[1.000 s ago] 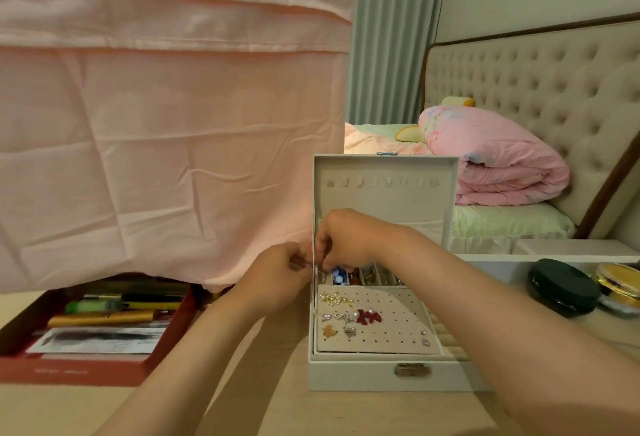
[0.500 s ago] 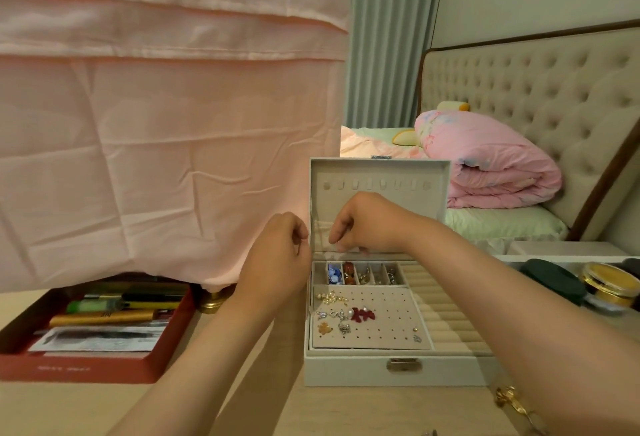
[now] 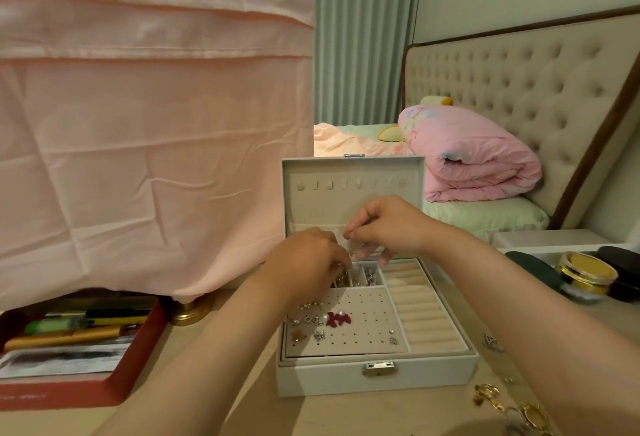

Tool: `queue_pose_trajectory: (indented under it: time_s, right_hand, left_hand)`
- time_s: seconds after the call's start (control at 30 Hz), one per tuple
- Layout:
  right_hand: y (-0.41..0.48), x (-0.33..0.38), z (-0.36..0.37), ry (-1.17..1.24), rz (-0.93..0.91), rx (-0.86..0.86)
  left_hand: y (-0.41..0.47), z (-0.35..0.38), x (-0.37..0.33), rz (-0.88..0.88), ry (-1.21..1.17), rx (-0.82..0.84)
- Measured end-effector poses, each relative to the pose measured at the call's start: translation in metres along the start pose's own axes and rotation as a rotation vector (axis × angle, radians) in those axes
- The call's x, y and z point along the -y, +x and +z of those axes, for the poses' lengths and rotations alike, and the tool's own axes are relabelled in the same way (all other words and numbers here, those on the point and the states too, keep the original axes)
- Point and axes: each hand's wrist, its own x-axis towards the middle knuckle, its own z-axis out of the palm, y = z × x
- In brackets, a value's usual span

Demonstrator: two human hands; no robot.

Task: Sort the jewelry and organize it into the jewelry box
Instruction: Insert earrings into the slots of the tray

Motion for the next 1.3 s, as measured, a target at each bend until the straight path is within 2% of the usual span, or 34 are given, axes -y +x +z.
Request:
queue_pose_trajectory:
  time_s: [0.13,0.3,0.5,0.6,0.8,0.9,1.0,1.2,1.23,1.3]
  right_hand:
    - [-0.003,-0.013,-0.005,0.055,0.049,-0.012]
    - [-0.006,-0.020,-0.012,0.095,0.036,-0.046]
    - [-0.007,-0.021,-0.015,0.076,0.002,-0.065]
    - [-0.009,-0.022,-0.018,0.059,-0.017,-0.078]
    - [-0.011,-0.024,-0.019,0.085,-0.012,-0.047]
    - [-0.012,-0.024,-0.019,0.118,-0.006,-0.032]
    - [-0.012,-0.023,-0.018,0.140,-0.002,-0.032]
    - [-0.014,-0.024,-0.019,0.146,0.001,-0.007]
    - [-0.014,-0.025,-0.020,0.144,0.003,-0.006]
    - [-0.013,-0.026,-0.019,0.136,0.006,-0.014]
  left_hand:
    - [0.021,0.007,-0.012,-0.022,0.060,0.082]
    - [0.043,0.012,-0.026,-0.231,0.240,0.224]
    - [0.055,0.013,-0.030,-0.354,0.133,0.302]
    - [0.051,0.008,-0.021,-0.406,-0.117,0.272]
    - [0.029,-0.017,-0.017,-0.536,-0.763,0.085]
    - [0.024,-0.026,-0.021,-0.581,-1.104,0.081]
    - [0.022,-0.030,-0.020,-0.598,-1.248,0.096]
    - [0.024,-0.027,-0.018,-0.602,-1.172,0.108]
    - [0.025,-0.025,-0.017,-0.592,-1.078,0.103]
    - [0.029,-0.020,-0.015,-0.524,-0.746,0.109]
